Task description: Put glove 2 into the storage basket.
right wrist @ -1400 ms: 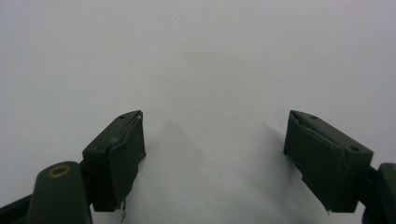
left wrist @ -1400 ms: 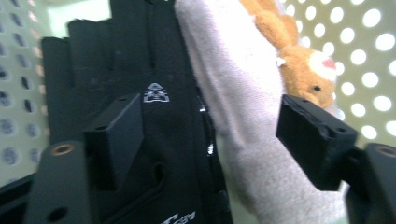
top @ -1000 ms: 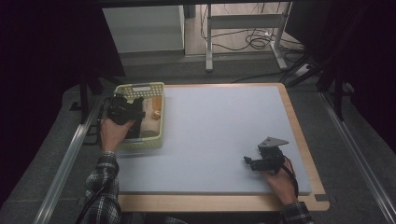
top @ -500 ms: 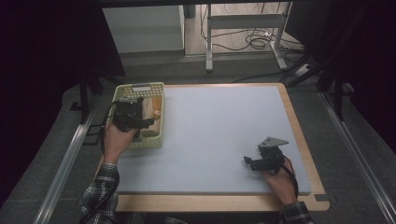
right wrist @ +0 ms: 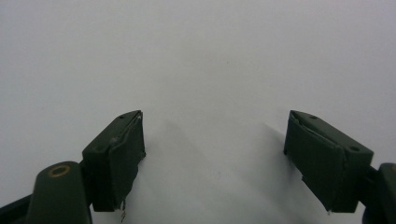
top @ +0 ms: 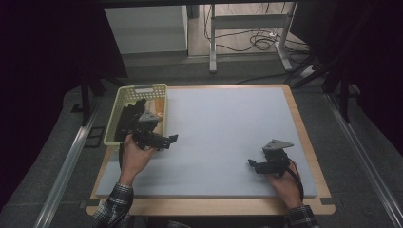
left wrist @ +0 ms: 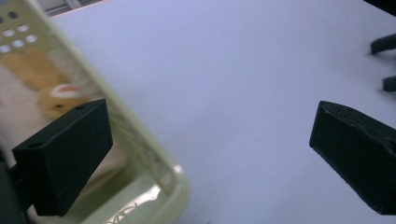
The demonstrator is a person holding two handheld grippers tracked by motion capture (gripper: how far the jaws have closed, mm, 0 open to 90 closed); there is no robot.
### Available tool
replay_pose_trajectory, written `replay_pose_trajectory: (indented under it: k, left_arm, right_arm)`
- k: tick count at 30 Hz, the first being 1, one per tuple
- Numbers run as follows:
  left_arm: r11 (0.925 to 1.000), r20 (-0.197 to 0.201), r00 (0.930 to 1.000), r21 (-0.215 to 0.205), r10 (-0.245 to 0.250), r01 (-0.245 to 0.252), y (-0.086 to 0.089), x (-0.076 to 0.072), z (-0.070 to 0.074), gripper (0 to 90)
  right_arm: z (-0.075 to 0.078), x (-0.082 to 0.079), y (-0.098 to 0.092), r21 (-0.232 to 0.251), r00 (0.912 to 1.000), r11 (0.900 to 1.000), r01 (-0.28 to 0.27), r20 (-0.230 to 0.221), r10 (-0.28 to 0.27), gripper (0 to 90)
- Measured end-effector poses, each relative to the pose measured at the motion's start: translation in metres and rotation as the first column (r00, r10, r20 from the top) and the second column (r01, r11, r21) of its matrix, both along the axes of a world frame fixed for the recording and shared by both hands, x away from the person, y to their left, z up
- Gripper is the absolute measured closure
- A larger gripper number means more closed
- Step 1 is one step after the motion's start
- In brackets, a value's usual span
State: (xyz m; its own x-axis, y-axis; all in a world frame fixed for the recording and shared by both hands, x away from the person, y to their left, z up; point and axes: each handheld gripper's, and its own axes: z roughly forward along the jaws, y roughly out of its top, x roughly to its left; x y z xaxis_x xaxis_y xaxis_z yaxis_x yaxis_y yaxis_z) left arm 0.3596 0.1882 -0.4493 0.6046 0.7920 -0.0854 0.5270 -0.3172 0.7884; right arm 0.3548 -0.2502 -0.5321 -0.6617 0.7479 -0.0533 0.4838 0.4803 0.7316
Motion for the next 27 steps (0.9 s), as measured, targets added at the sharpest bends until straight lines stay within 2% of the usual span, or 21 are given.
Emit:
replay_pose_trajectory:
  k: [3, 9, 10, 15, 16, 27]
  left_arm:
    - [0.9993, 0.012, 0.9992, -0.006, -0.038, 0.038, -0.014, -0.007, 0.0, 0.0]
    - [0.9972, 0.018, 0.997, 0.007, -0.075, 0.074, -0.031, -0.015, -0.003, 0.0]
    - [0.9957, 0.019, 0.9955, 0.008, -0.093, 0.093, -0.038, -0.018, -0.007, 0.0]
    - [0.9919, 0.023, 0.9919, 0.027, -0.125, 0.124, -0.05, -0.024, -0.019, 0.0]
    - [0.9905, 0.023, 0.9907, 0.033, -0.134, 0.134, -0.056, -0.027, -0.025, 0.0]
    - [0.9835, 0.023, 0.9836, 0.032, -0.179, 0.178, -0.07, -0.041, -0.053, 0.0]
  right_arm:
    - [0.0, 0.0, 0.0, -0.001, 1.0, 1.0, -0.001, 0.0, 0.001, 19.7]
    - [0.0, 0.0, 0.0, 0.0, 1.0, 1.0, 0.001, 0.0, -0.001, 19.7]
    - [0.0, 0.0, 0.0, 0.0, 1.0, 1.0, 0.001, 0.0, -0.001, 19.7]
    - [0.0, 0.0, 0.0, 0.0, 1.0, 1.0, 0.001, 0.0, -0.001, 19.7]
    - [0.0, 0.0, 0.0, 0.0, 1.0, 1.0, 0.001, 0.0, -0.001, 19.6]
    - [0.0, 0.0, 0.0, -0.002, 1.0, 1.0, 0.0, -0.001, 0.0, 19.7]
